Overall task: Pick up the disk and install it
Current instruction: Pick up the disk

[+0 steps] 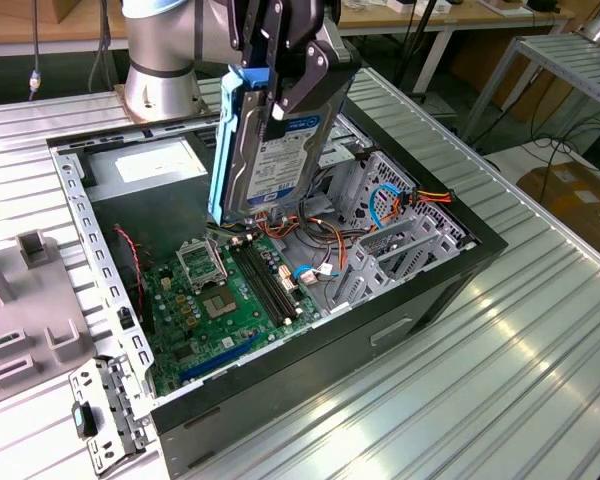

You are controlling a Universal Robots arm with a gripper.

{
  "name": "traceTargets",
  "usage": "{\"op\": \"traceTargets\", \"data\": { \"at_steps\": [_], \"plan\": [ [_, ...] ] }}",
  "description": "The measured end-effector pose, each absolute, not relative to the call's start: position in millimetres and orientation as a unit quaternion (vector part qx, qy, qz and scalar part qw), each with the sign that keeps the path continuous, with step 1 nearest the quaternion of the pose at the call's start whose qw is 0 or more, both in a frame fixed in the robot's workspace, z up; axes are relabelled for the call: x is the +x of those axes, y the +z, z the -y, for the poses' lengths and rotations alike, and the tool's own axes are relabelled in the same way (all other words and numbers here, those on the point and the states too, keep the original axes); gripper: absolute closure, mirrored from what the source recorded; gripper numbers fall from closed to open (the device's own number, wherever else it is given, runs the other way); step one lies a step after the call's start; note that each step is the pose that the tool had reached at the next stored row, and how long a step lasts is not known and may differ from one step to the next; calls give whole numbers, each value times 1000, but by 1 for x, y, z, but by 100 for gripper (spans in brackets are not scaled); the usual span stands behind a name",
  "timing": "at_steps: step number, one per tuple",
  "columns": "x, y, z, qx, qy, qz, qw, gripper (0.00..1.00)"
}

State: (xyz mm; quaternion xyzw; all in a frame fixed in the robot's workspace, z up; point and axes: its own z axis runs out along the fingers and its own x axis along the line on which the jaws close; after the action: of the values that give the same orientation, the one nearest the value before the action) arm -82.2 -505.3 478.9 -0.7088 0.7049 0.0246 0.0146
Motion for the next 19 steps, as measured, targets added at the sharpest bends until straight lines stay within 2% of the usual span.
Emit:
{"op": "traceTargets", "data": {
  "at_steps": [19],
  "plan": [
    [-77,478,526,-709,25,-705,15,63]
  ]
}}
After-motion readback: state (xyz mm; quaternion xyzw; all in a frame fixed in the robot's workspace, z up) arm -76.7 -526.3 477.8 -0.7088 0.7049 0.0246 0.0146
